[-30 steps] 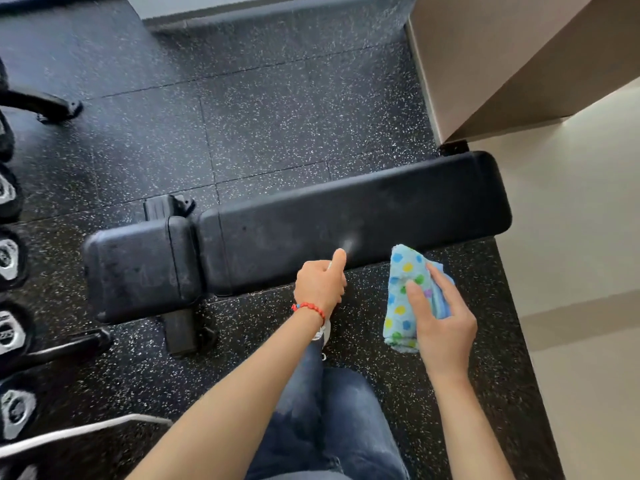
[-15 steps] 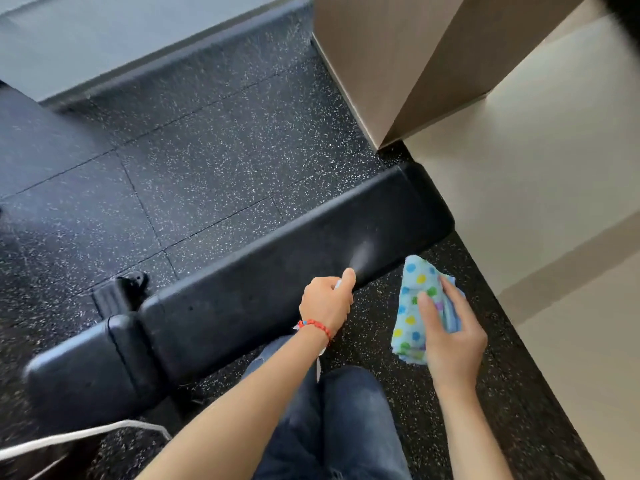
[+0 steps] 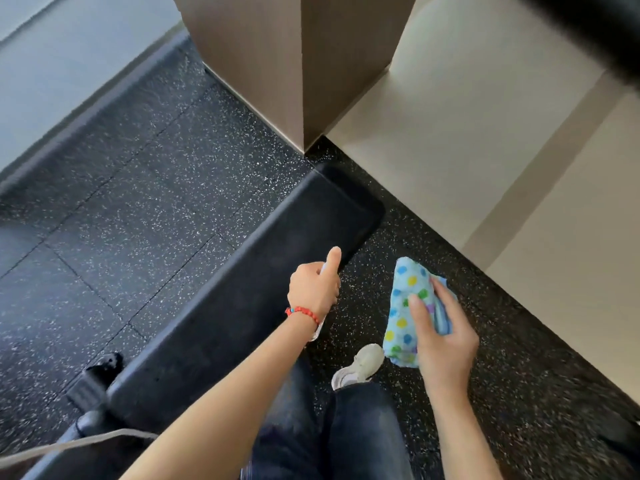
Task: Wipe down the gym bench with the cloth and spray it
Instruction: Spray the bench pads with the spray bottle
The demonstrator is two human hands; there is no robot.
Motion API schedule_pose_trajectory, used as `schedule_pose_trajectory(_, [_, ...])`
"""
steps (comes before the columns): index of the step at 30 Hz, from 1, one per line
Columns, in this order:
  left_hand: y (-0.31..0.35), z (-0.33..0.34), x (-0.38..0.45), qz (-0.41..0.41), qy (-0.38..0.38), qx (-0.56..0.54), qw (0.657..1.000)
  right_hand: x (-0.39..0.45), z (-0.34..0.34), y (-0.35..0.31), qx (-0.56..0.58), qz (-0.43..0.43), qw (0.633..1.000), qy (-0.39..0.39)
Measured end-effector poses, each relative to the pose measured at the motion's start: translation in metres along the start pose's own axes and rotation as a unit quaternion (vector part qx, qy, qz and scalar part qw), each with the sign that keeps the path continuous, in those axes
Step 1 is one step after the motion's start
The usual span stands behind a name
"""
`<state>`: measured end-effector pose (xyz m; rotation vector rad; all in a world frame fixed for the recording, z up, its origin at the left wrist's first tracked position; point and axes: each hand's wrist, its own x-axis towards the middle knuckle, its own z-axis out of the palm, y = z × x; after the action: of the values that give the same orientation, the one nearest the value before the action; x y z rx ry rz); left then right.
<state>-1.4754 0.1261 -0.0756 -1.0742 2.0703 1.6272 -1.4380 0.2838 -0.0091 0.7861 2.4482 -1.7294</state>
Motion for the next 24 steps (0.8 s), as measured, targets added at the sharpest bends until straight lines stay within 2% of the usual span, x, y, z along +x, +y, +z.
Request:
schedule_pose_trajectory(10, [0.035, 0.080, -0.072, 0.128, -0.037, -0.048, 0.990, 0.010, -0.119, 0.031, 0.063, 0.033, 0.994, 0.084])
schedule_pose_trajectory(14, [0.035, 0.130, -0.108, 0.138, -0.091, -0.063, 0.984, 0.011, -0.180, 0.055, 0.077, 0.059, 0.986, 0.139])
schedule_pose_trajectory(24, [0.021, 0.262, -0.191, 0.179, -0.230, 0.017, 0.957, -0.010, -0.311, 0.113, 0.126, 0.093, 0.956, 0.246])
